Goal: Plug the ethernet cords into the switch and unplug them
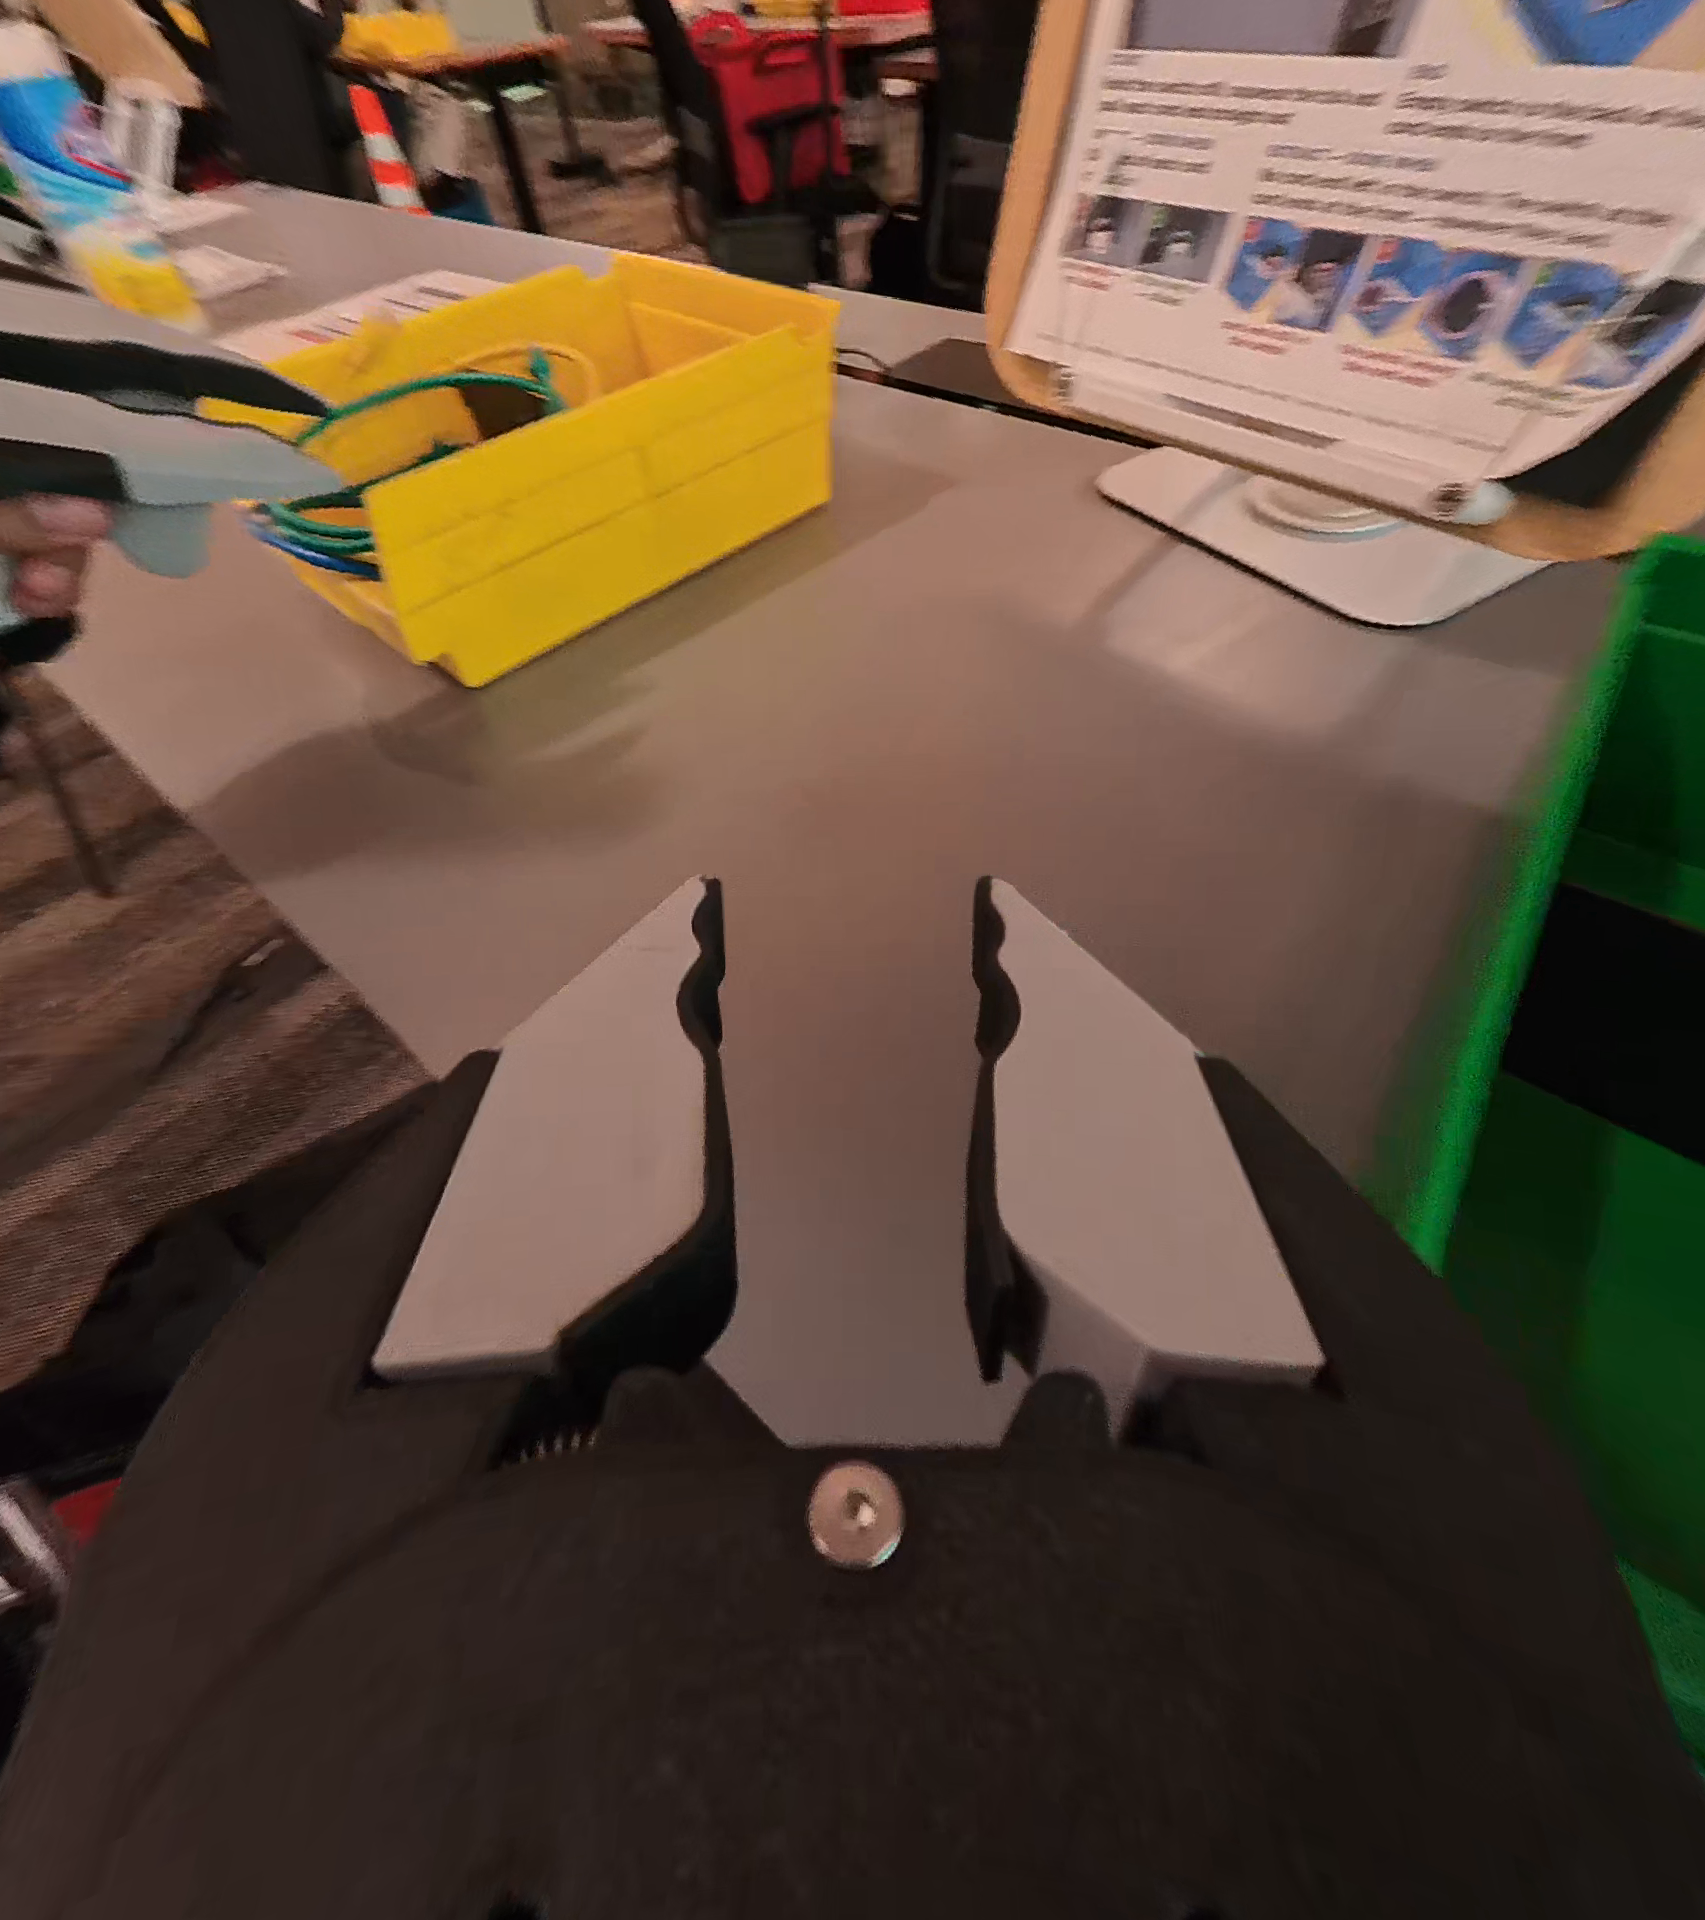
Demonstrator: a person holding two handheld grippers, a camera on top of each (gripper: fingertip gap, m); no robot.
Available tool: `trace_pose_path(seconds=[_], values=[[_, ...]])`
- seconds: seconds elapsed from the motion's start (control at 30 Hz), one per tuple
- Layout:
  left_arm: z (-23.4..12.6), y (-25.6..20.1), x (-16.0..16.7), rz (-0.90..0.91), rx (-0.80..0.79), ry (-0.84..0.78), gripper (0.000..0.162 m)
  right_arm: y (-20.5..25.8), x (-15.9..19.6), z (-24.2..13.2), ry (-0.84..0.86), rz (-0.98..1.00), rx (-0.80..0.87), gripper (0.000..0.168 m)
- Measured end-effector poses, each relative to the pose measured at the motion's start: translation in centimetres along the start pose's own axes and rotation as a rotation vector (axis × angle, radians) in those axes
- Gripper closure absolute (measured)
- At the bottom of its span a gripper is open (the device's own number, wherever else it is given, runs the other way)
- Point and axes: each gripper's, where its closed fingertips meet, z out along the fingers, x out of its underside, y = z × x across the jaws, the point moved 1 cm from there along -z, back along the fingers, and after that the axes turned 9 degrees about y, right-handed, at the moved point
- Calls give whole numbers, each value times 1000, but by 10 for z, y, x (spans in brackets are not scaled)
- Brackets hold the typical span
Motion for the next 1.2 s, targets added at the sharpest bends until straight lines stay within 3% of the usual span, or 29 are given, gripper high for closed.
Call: trace_pose_path(seconds=[0.2, 0.37, 0.47, 0.67, 1.07, 1.2], values=[[3, -2, -1, -12, 19, -7, 132, 27, 11, 30, 26, 36, -150, 112], [0, 2, -2, -21, 20, -25, 132, 29, 10, 45, -12, -20, -109, 106], [1, 2, -1, -26, 30, -24, 132, 14, 15, 63, -31, -39, -28, 91], [1, 5, 0, -29, 23, -25, 132, -16, 17, 86, -54, -36, 39, 95], [-2, 4, -1, -21, 16, -24, 132, -23, 2, 70, -220, -31, 18, 117], [-6, 8, -1, -28, 10, -34, 132, -24, 1, 68, -239, -39, 40, 116]])
